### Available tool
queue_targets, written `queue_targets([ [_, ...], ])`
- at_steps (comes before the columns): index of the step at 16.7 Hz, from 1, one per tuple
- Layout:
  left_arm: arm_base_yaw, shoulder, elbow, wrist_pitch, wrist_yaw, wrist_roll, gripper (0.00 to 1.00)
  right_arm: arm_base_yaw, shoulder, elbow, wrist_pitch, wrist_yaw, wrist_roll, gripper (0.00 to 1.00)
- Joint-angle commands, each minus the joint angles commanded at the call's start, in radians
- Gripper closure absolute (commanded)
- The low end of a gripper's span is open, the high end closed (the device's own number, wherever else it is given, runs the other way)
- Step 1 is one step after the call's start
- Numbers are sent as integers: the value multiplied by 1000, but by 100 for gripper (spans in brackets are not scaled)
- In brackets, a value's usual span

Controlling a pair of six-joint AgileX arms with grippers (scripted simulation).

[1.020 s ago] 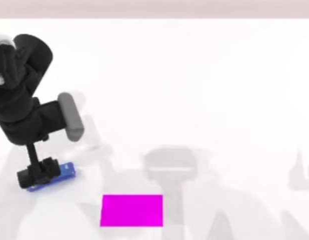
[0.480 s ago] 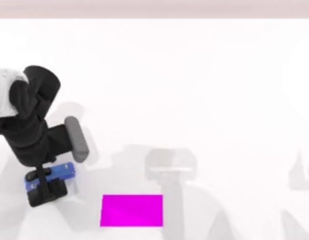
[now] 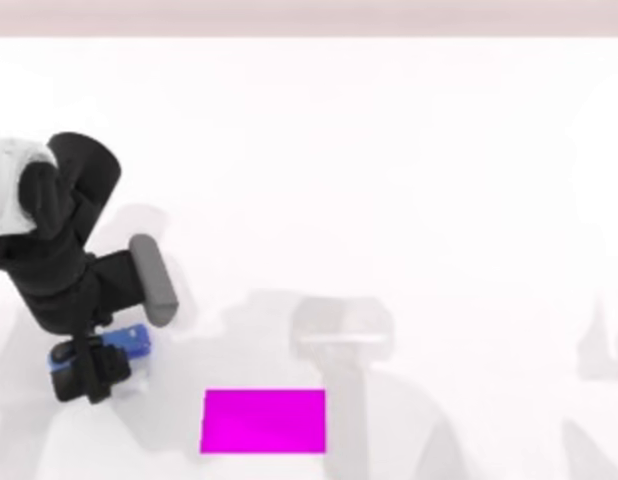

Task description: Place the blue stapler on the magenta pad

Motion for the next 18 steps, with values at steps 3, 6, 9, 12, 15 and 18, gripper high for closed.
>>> queue_targets([
  [3, 0, 0, 0, 0, 0, 0, 75, 0, 0, 0, 0, 0, 0, 0],
  [6, 0, 0, 0, 0, 0, 0, 98, 0, 0, 0, 0, 0, 0, 0],
  [9, 0, 0, 0, 0, 0, 0, 100, 0, 0, 0, 0, 0, 0, 0],
  [12, 0, 0, 0, 0, 0, 0, 100, 0, 0, 0, 0, 0, 0, 0],
  [15, -1, -4, -1, -7, 6, -5, 100, 0, 0, 0, 0, 0, 0, 0],
  [18, 0, -18, 34, -47, 5, -1, 100, 0, 0, 0, 0, 0, 0, 0],
])
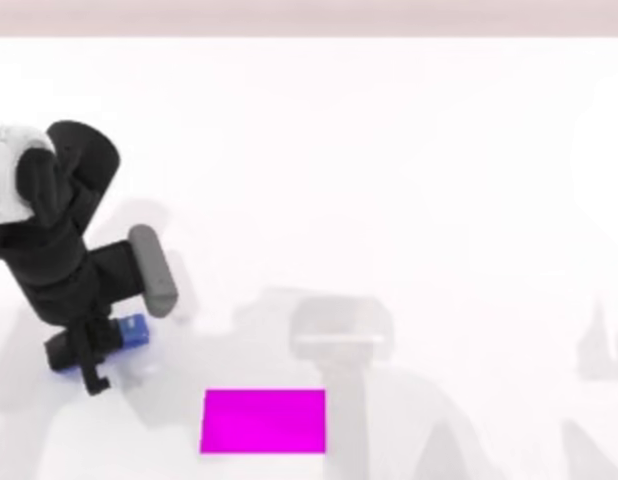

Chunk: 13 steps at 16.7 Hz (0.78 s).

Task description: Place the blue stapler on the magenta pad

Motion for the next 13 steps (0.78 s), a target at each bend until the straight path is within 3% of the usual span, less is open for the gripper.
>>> queue_targets([
  [7, 14, -117, 190, -329, 0, -5, 100, 0, 0, 0, 0, 0, 0, 0],
  [13, 11, -139, 214, -364, 0, -7, 100, 0, 0, 0, 0, 0, 0, 0],
])
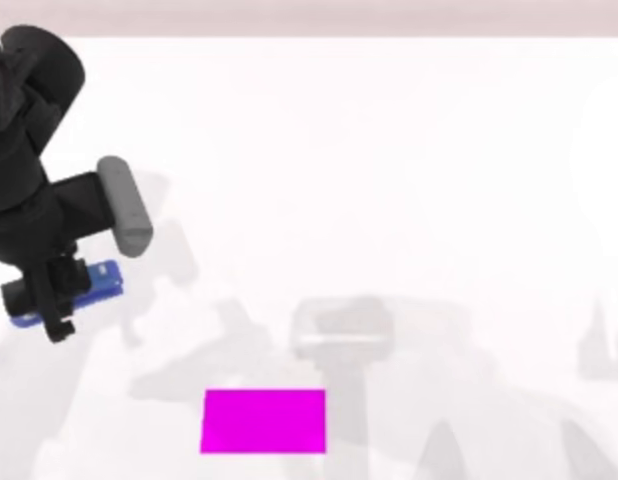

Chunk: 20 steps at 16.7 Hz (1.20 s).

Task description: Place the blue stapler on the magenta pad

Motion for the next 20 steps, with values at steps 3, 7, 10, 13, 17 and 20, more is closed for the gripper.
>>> queue_targets([
  [3, -8, 2, 4, -7, -5, -28, 100, 0, 0, 0, 0, 0, 0, 0],
  [7, -52, 19, 32, -47, -32, -209, 100, 0, 0, 0, 0, 0, 0, 0],
  [10, -101, 44, 63, -91, -58, -455, 100, 0, 0, 0, 0, 0, 0, 0],
  [13, -158, 71, 88, -136, -82, -792, 100, 0, 0, 0, 0, 0, 0, 0],
  [17, -243, 109, 105, -186, -101, -1352, 100, 0, 0, 0, 0, 0, 0, 0],
  [20, -314, 138, 111, -208, -100, -1796, 100, 0, 0, 0, 0, 0, 0, 0],
])
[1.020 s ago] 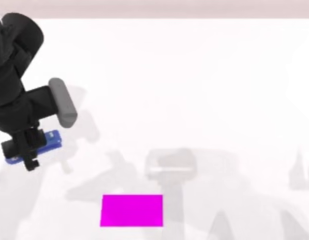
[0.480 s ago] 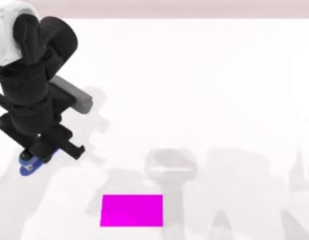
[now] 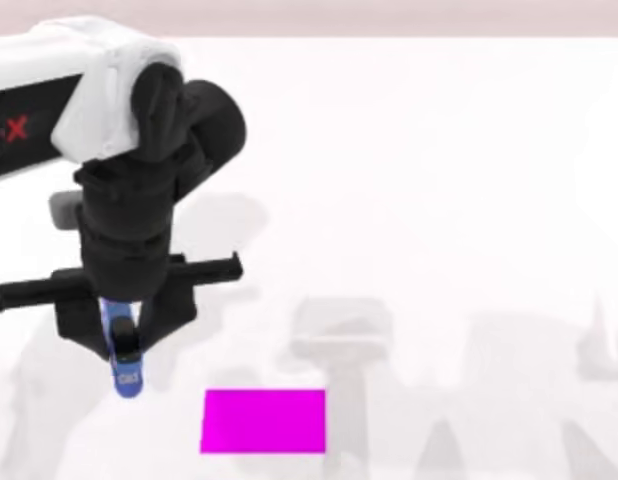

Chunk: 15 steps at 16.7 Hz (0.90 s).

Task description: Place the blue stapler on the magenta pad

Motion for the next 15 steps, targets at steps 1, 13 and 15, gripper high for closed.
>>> queue_targets([
  [1, -24, 9, 2, -4, 3, -144, 100, 0, 0, 0, 0, 0, 0, 0],
  [13, -226, 10, 41, 131, 91, -1380, 100, 0, 0, 0, 0, 0, 0, 0],
  [15, -240, 1, 46, 157, 101, -1466, 100, 0, 0, 0, 0, 0, 0, 0],
])
